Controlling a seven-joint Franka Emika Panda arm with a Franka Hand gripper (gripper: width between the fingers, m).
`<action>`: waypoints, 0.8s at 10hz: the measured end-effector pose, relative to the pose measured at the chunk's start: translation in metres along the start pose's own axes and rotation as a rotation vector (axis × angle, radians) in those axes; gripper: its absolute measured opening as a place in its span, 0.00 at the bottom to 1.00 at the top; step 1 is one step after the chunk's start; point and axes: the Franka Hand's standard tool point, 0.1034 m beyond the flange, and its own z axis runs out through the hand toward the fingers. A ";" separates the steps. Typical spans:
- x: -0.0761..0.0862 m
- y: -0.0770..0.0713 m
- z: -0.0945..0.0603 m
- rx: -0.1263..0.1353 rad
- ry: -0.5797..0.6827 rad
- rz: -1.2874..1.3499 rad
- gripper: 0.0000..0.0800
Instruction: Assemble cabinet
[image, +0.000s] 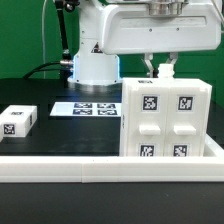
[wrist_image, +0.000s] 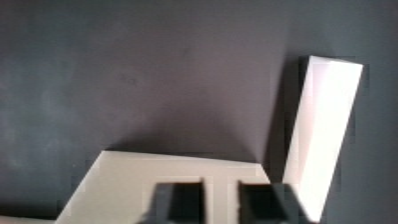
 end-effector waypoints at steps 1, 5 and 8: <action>0.000 0.000 0.000 0.000 0.000 0.000 0.36; 0.000 0.000 0.000 0.000 0.000 0.000 0.91; -0.022 0.009 0.010 -0.007 0.011 0.034 1.00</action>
Offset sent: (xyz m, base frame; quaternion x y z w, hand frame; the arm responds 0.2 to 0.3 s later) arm 0.0000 0.0000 0.0000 0.0000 0.0000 0.0000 1.0000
